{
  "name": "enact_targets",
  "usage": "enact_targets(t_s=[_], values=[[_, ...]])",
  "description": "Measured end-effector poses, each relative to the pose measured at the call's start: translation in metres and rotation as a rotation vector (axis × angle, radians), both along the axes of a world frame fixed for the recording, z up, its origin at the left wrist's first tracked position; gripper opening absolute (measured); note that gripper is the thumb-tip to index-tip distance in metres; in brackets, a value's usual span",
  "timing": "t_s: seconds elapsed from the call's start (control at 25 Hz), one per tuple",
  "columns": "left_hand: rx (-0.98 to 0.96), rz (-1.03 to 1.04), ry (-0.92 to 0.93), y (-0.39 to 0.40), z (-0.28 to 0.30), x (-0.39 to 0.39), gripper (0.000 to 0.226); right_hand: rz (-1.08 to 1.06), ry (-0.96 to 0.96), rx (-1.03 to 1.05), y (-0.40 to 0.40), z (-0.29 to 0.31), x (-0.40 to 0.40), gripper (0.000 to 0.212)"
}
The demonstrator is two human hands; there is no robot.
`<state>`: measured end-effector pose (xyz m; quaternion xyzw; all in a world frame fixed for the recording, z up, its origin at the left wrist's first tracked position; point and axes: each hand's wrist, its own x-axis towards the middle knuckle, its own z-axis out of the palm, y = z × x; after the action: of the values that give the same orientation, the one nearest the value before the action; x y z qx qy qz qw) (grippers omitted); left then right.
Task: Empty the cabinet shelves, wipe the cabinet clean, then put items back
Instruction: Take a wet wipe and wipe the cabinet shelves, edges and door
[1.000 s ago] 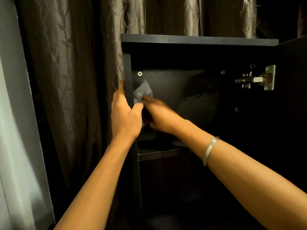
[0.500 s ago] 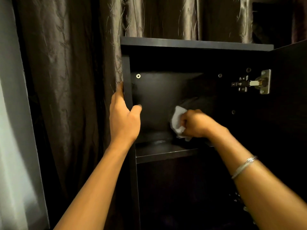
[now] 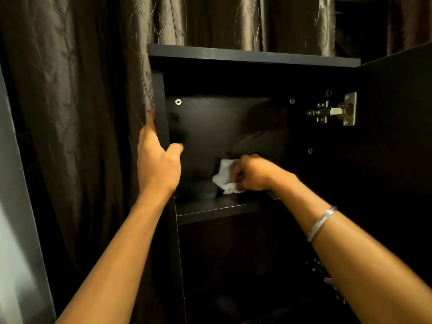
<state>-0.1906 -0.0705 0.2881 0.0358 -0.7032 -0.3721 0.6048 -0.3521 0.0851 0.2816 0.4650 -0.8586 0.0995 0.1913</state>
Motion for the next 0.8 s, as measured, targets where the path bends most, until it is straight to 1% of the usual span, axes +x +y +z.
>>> enact_targets(t_s=[0.04,0.08,0.16,0.2,0.24,0.28,0.32,0.36,0.44,0.48,0.52,0.56,0.6,0.68,0.72,0.76,0.8], values=[[0.006,0.002,0.0,0.0,0.0,0.0,0.071,-0.102,-0.003,-0.059,0.016,0.004,-0.013,0.03],[0.011,0.004,-0.001,0.0,0.0,0.0,0.071,-0.216,-0.005,-0.17,0.029,0.01,-0.024,0.033],[0.014,0.006,0.001,0.002,0.0,0.0,0.07,-0.372,0.041,-0.532,0.043,0.024,-0.035,0.041],[0.014,0.005,0.002,0.002,-0.001,0.0,0.069,-0.374,0.061,-0.697,0.043,0.03,-0.035,0.045],[0.014,0.0,0.002,0.002,-0.001,0.0,0.069,-0.322,0.06,-0.814,0.038,0.033,-0.033,0.049],[0.011,-0.004,0.001,0.002,-0.001,0.001,0.069,-0.232,0.047,-0.887,0.028,0.036,-0.028,0.051],[0.01,-0.007,-0.001,0.001,0.0,0.0,0.069,-0.12,0.03,-0.893,0.013,0.034,-0.022,0.048],[0.009,-0.008,-0.004,0.0,0.0,0.0,0.069,0.015,0.057,-0.813,-0.005,0.026,-0.012,0.041],[0.007,-0.002,-0.013,0.0,0.0,0.001,0.069,0.284,0.168,-0.461,-0.034,-0.002,0.012,0.031],[0.004,0.003,-0.016,0.001,-0.001,0.002,0.069,0.364,0.211,-0.284,-0.035,-0.013,0.016,0.032],[0.002,0.006,-0.016,0.002,-0.001,0.003,0.069,0.386,0.24,-0.182,-0.027,-0.017,0.011,0.034],[0.002,0.007,-0.014,0.002,-0.001,0.004,0.069,0.344,0.236,-0.181,-0.011,-0.013,-0.002,0.034],[0.004,0.008,-0.011,0.003,-0.001,0.004,0.07,0.26,0.223,-0.264,0.007,-0.007,-0.02,0.033],[0.005,0.014,-0.004,0.003,0.0,0.004,0.071,-0.004,0.158,-0.63,0.043,0.01,-0.055,0.026],[0.004,0.014,-0.003,0.003,-0.001,0.003,0.072,-0.138,0.096,-0.786,0.053,0.016,-0.062,0.024],[0.003,0.012,-0.003,0.004,-0.002,0.001,0.071,-0.243,0.067,-0.839,0.051,0.017,-0.06,0.026],[0.004,0.008,-0.003,0.004,-0.002,0.001,0.071,-0.267,0.088,-0.822,0.035,0.012,-0.047,0.031]])
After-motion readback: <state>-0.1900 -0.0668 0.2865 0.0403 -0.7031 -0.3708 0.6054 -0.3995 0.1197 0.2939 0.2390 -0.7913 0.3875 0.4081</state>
